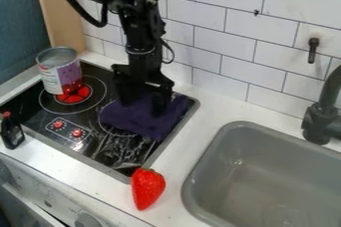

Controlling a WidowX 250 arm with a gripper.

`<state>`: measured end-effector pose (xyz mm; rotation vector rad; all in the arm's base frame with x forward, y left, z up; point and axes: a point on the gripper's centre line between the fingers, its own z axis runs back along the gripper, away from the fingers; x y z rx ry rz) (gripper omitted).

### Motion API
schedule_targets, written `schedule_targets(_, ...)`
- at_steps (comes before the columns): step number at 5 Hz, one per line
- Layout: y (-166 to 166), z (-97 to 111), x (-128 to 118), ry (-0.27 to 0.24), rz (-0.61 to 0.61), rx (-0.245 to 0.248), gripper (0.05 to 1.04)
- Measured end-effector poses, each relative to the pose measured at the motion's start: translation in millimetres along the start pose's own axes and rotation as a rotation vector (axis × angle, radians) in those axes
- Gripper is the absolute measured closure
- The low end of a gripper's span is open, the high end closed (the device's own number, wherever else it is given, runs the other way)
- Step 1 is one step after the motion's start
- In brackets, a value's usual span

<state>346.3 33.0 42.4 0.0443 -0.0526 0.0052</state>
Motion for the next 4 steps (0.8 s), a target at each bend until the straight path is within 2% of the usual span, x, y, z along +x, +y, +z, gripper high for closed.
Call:
schedule_targets(1, 20, 21, -22, -0.034, 0.077, 0.000, 0.083)
schedule_targets(2, 44, 47, -38, -0.068, 0.091, -0.027, 0.083)
schedule_targets(3, 56, 70, -53, -0.038, 0.027, -0.068, 0.083)
schedule_targets(4, 64, 84, -64, 0.057, -0.034, -0.044, 0.083)
